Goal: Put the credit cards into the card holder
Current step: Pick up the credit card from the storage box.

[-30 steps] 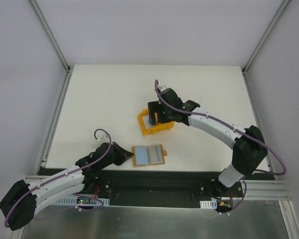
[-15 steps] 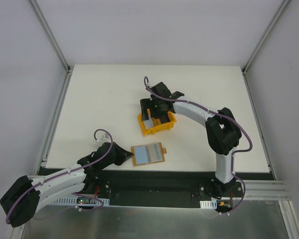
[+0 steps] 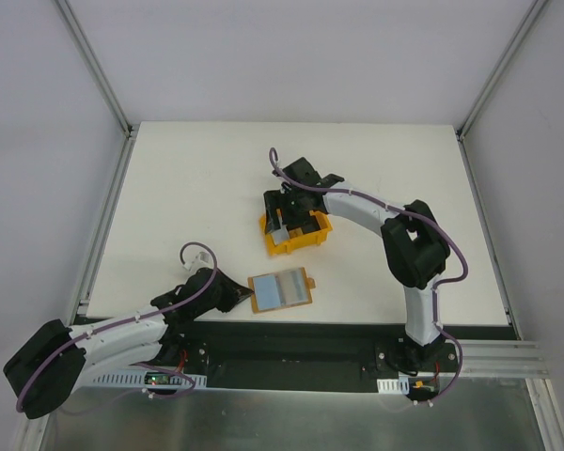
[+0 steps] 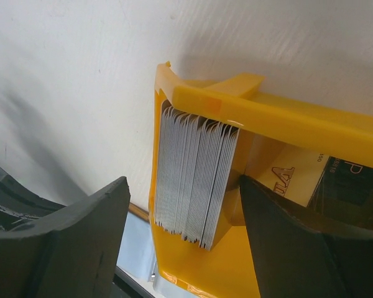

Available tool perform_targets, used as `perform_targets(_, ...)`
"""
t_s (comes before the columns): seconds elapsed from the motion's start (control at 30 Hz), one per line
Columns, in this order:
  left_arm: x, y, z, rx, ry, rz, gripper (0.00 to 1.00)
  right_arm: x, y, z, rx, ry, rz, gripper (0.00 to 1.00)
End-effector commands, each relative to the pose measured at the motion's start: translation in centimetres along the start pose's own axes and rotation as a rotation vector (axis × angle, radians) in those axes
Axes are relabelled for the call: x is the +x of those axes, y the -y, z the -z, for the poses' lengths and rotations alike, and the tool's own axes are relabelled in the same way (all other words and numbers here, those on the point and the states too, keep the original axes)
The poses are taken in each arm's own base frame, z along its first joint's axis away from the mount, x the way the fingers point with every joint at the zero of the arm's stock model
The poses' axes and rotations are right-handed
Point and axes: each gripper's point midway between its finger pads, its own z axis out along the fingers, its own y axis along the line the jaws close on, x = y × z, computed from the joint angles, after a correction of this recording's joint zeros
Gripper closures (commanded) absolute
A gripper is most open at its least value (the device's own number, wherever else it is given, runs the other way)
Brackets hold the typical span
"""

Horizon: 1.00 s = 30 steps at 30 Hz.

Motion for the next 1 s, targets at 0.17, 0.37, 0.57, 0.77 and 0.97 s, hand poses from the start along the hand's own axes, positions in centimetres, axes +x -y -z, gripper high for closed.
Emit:
perform_targets(0.17,0.2,-1.0,-0.2,-0.009,-0.009,-0.005,1.0,-2.1,-2.3,2.2,-0.073,0.063,0.018,0.41)
perform_targets(0.37,0.2,-0.9,-0.2,-0.006,-0.012,-0.007,1.0,-2.5,-2.4,2.9,-0.067,0.078,0.019,0.54)
perform_targets(0.57,0.3,-0.9,-0.2,-0.005,-0.017,-0.008,1.0,-2.5,-2.2,3.4,-0.05,0.08,0.022,0.68)
perform_targets(0.77,0.4,-0.8,-0.2,-0.001,-0.022,-0.01,1.0,-2.7,-2.4,4.2,-0.058,0.088,0.024,0.82)
perform_targets(0.97,0.5,-0.8,-0.2,0.001,-0.026,-0.012,1.0,-3.2,-2.5,4.8,-0.048,0.106,0.036,0.94)
